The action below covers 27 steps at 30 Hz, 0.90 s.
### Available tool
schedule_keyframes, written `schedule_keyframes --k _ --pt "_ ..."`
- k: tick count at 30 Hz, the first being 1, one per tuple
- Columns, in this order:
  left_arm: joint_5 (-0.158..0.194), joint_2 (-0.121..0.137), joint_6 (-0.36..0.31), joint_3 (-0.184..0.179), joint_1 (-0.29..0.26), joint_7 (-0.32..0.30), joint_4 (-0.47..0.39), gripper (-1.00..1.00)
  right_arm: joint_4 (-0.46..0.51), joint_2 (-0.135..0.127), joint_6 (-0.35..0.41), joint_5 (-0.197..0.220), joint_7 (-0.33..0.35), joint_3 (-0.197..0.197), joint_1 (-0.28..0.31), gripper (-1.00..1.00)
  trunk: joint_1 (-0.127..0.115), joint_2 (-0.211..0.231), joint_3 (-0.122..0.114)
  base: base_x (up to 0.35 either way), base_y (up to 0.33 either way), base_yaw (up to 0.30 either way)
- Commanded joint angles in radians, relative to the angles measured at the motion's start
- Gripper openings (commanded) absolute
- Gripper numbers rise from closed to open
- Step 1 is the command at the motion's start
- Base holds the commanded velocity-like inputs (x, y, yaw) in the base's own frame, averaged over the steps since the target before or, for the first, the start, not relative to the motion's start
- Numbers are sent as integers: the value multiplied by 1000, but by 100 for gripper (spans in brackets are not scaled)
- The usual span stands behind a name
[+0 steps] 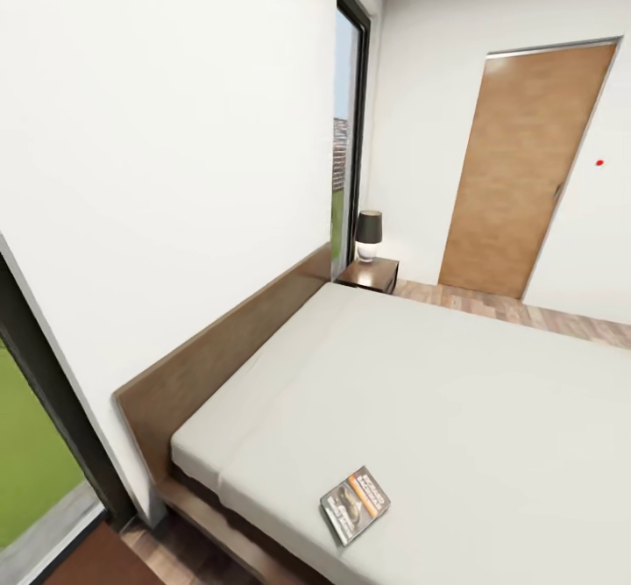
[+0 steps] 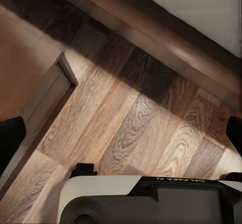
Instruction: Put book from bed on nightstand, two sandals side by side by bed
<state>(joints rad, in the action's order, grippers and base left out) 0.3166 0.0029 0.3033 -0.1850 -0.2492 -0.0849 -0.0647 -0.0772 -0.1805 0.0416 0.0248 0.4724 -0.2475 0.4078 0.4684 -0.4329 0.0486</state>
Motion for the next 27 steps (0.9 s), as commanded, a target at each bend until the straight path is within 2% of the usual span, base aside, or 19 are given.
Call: schedule_keyframes --k 1,27 --pt "10 0 4 -7 -1 -4 1 100 -3 -1 4 3 3 -7 2 100 1 -2 2 35 12 -300" --pt "10 1 4 -7 -1 -4 1 100 -3 -1 4 3 4 -7 2 100 1 -2 2 3 1 -300"
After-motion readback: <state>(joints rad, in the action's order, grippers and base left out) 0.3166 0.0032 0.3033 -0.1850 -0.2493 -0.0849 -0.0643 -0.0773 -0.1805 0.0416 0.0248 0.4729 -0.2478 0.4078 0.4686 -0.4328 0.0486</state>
